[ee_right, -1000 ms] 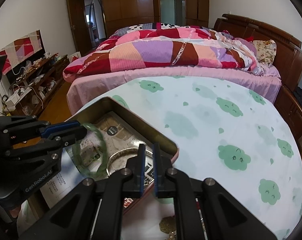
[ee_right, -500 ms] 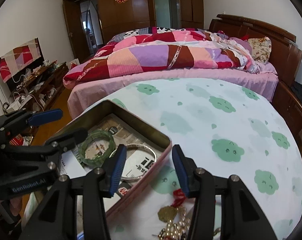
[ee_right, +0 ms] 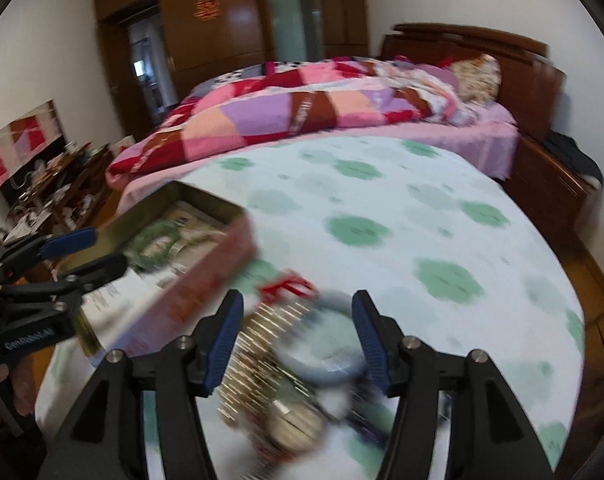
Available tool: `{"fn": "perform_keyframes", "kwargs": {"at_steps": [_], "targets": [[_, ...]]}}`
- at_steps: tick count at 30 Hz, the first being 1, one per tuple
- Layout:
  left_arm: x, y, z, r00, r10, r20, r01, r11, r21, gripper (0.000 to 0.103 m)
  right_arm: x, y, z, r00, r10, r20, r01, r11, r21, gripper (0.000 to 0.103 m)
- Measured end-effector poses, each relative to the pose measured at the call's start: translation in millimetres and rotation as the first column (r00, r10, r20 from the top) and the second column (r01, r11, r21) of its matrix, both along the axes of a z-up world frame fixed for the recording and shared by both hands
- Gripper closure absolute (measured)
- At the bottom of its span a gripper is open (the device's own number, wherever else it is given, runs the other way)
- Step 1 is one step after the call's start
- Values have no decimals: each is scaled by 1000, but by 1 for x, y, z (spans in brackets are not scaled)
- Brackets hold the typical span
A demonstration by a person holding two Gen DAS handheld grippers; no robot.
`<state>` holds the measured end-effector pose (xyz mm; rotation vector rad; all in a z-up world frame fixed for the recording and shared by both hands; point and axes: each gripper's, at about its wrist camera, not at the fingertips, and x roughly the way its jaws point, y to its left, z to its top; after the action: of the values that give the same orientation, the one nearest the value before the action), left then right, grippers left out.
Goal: Organize jewelry
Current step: 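Move the left gripper to the white jade bangle while the right approaches the black bead bracelet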
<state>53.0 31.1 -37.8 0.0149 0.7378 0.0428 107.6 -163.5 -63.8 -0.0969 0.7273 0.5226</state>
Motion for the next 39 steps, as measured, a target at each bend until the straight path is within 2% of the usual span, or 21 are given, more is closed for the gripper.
{"fn": "perform_keyframes", "kwargs": {"at_steps": [6,9,14,19,30,36,37,38,39], "targets": [[-2,-33,-1,997,-74,-4,74,997,8,38,-3,-53,-13,991,-127,-34,127,992,0,43],[-2,-46,0,995,-101,-5,101,995,9,38,-4,-67,-21,987,-156,-46,156,988,3,43],[7,-62,-5,994,-111,-19,112,993,48,38,-5,-71,-26,987,-157,-42,158,988,2,43],[19,-72,-9,992,-120,-32,121,992,43,38,-7,-77,-26,986,-168,-10,168,986,-20,43],[71,-98,-24,982,-174,-75,176,984,18,39,4,-82,-30,981,-194,-23,194,981,-22,43],[87,-102,-42,971,-196,-139,196,980,-7,59,3,-86,-30,980,-198,-28,198,980,-6,43],[88,-103,-45,969,-198,-150,198,980,-13,68,2,-87,-30,980,-199,-28,199,980,-3,43],[89,-103,-47,967,-200,-156,200,980,-16,82,3,-86,-30,980,-199,-29,199,980,-3,43],[89,-102,-48,965,-208,-159,205,978,-33,89,3,-87,-30,980,-199,-30,199,980,-4,43]]}}
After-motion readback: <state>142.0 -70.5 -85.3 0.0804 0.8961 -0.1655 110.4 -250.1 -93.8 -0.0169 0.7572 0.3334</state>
